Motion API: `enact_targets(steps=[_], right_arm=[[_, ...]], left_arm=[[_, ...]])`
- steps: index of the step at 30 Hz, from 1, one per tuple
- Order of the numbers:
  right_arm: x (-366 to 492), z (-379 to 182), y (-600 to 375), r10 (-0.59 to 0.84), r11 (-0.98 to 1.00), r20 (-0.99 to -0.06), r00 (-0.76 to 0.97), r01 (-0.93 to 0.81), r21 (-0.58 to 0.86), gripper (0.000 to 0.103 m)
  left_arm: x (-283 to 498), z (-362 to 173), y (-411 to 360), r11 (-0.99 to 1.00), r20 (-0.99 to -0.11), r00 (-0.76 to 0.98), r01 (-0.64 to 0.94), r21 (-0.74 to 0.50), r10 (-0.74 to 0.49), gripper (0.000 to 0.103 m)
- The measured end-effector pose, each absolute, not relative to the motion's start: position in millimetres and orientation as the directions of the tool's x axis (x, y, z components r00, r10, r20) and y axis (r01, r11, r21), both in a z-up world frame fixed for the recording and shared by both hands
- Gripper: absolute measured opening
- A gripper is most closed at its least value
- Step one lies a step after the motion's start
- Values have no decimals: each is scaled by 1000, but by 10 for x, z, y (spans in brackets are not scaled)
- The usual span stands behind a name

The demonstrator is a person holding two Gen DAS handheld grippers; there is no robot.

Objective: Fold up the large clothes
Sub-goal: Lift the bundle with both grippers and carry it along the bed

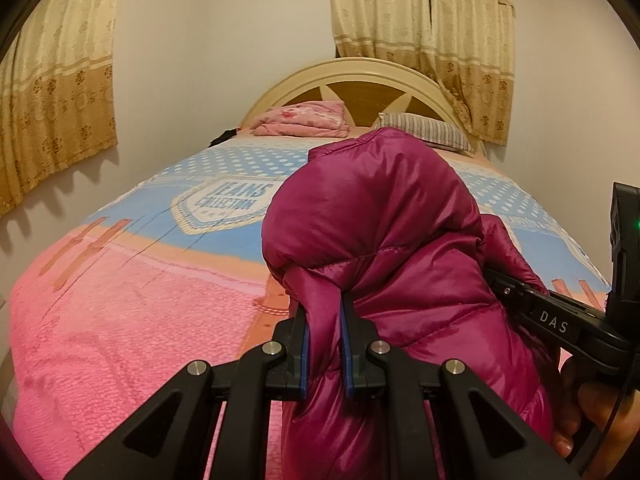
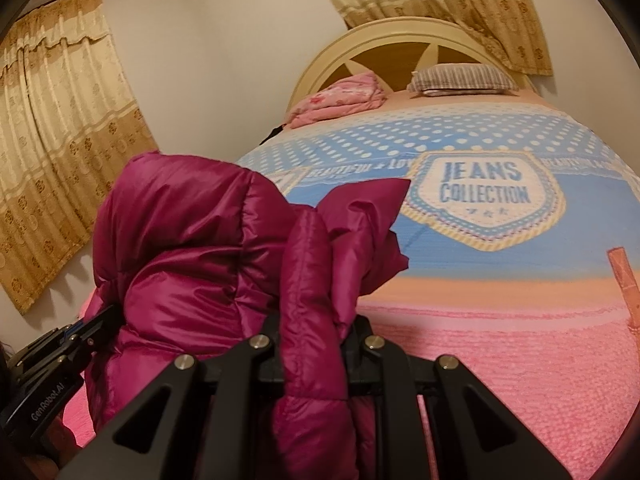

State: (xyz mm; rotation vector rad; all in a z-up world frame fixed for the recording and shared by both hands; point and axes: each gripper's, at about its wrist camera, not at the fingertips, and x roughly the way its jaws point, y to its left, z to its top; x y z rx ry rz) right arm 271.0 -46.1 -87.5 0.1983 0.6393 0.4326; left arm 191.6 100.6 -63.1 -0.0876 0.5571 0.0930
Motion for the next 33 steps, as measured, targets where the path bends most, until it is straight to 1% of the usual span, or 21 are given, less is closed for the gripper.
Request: enact_targets(steps=[9,23,30,32,33], right_arm=[[2761,-892,-123,483,876,-543,687,-377,303,18],[2916,-960,359,511,858,-578,637,-422,294,18],[3001,-1112,607,508,857,-607,611,-434,279,18],[3044,-1200,644,493,864,-622,609,-428,266,18],[3061,-1235,647,490,865,-627,605,-424,267,18]], left_arm=[[1820,-657,1334,984,-539,836,-162,-68,100,12],[1891,-751,1671,970,-568,810,-229,-78,146,12],[2022,-972,1822,963,-608,775,-263,-63,172,12],[2064,-1068,1869,958,-623,761,-279,-58,184,16],[2101,-1133,1888,956,-632,751,-288,-58,188,16]])
